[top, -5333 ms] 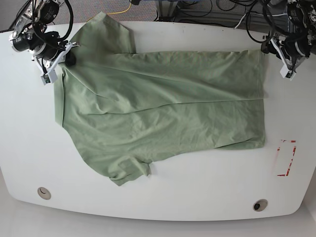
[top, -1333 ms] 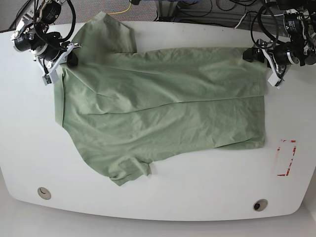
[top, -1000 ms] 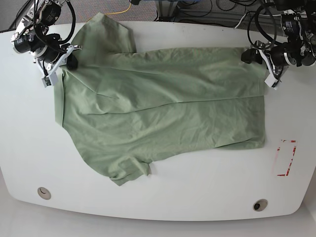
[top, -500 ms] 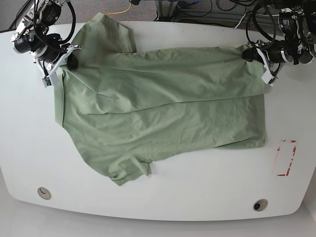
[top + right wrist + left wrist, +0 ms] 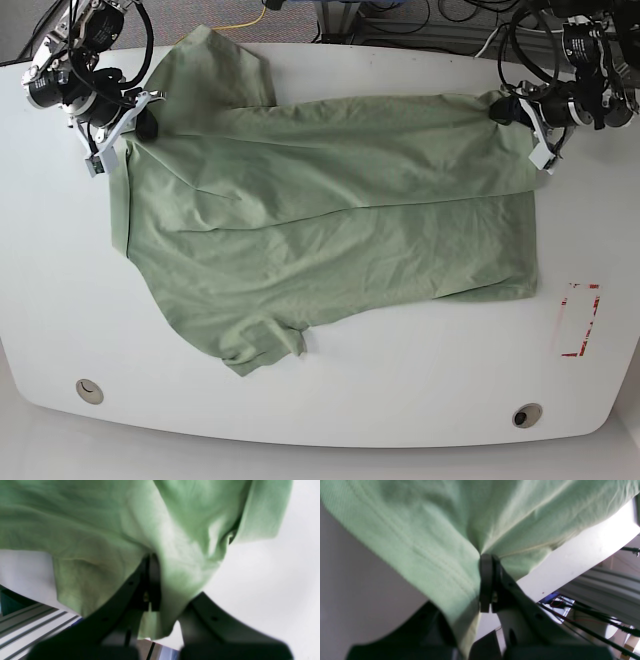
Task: Layout the t-shirt on the table in an organized manner, then fold the t-shirt properly
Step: 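Hold the shirt shoulder edges with both grippers, keeping it taut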
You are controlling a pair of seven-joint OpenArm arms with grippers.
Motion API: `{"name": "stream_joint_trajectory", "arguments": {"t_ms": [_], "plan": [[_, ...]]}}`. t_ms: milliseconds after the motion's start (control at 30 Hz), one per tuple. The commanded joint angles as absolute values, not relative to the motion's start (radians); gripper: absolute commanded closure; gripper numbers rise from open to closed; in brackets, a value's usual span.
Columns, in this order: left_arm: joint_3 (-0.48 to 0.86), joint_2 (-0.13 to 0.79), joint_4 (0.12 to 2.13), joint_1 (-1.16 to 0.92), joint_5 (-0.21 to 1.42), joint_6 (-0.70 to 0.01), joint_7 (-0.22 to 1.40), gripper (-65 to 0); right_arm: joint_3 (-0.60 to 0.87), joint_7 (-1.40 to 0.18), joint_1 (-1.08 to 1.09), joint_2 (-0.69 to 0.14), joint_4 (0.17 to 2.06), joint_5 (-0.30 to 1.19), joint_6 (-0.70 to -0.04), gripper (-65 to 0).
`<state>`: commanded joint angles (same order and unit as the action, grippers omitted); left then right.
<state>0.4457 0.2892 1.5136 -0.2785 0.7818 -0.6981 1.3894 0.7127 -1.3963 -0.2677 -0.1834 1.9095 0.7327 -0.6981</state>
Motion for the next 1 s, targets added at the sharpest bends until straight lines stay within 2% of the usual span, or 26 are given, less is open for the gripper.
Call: {"name": "stream_joint_trajectory", "arguments": {"t_ms": [1000], "plan": [[0.447, 0.285, 1.517, -0.280, 0.785, -0.698, 1.395, 0.0, 0.714, -1.396, -0.271, -0.162, 1.910, 0.733, -0.698, 0.0]]}}
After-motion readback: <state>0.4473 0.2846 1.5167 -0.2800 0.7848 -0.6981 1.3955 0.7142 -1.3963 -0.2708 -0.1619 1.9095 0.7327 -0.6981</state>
